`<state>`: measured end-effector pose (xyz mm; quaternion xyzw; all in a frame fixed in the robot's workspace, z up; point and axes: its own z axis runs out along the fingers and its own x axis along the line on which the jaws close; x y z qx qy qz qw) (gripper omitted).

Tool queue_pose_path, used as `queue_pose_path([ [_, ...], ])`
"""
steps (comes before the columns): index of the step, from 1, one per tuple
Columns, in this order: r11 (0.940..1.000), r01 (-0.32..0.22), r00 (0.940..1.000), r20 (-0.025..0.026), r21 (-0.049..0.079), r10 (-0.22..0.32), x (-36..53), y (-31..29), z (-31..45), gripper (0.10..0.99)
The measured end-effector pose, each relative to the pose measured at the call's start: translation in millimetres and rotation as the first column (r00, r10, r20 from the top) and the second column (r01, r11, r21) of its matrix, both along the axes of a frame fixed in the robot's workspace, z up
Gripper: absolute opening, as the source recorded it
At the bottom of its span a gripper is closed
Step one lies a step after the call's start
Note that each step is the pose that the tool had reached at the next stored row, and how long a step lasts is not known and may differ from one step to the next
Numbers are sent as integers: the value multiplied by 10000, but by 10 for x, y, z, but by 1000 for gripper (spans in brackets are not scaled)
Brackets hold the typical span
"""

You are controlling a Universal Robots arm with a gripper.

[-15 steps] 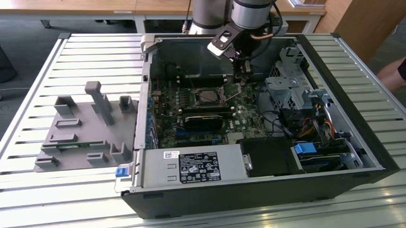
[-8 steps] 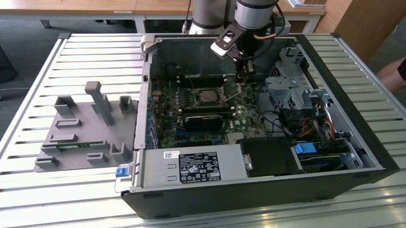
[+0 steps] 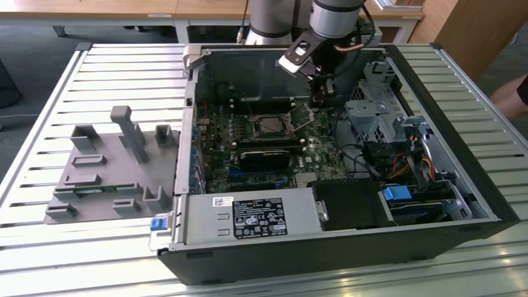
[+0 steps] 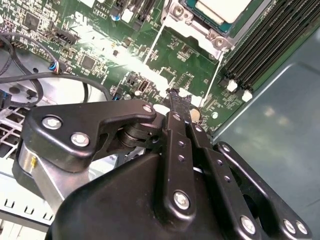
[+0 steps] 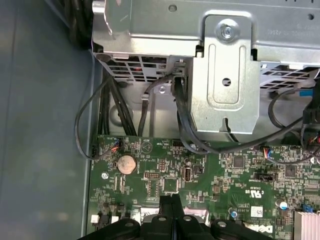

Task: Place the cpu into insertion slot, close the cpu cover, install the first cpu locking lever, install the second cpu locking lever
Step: 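Close the cpu cover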

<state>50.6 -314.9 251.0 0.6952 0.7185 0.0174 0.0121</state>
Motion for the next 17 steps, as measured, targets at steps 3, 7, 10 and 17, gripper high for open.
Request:
queue_pose_path([
  [3, 10000, 1, 10000, -2, 1, -1, 30, 2, -4, 106],
  [7, 10000, 0, 10000, -8, -4, 0, 75, 8, -12, 106],
  [10, 10000, 1, 10000, -9, -10, -1, 94, 9, -18, 106],
  [17, 10000, 0, 10000, -13, -13, 0, 132, 16, -37, 106],
])
